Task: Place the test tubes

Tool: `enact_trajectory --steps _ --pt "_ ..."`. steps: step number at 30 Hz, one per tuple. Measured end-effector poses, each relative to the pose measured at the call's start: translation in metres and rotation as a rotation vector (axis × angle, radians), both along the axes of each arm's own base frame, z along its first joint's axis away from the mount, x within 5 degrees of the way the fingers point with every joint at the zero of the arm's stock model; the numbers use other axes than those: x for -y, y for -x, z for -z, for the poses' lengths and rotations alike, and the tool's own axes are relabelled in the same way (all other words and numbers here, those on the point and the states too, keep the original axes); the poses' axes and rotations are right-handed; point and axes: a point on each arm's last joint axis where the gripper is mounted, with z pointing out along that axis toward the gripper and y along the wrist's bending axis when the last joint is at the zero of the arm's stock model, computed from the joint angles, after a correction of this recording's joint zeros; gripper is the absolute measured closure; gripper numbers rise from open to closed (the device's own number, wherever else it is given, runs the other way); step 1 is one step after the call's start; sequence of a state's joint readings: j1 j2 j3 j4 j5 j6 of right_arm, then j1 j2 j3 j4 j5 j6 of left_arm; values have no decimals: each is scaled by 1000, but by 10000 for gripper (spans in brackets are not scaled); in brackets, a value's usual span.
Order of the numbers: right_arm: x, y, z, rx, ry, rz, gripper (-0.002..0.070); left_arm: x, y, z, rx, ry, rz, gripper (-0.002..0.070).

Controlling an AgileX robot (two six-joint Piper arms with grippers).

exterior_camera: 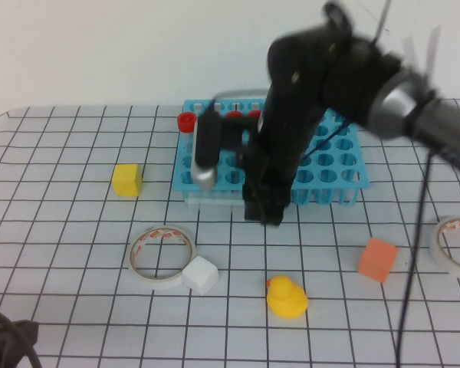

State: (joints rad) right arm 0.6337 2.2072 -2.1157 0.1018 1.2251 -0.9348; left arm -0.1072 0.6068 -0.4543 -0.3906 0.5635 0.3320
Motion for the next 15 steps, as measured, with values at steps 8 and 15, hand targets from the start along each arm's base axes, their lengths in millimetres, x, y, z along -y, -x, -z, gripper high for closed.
enact_trajectory --steps 8,15 --pt "19 13 -57 154 9 -16 388 0 0 0 -2 6 0 676" --pt "47 28 -36 148 221 -80 388 1 1 1 -9 7 2 676"
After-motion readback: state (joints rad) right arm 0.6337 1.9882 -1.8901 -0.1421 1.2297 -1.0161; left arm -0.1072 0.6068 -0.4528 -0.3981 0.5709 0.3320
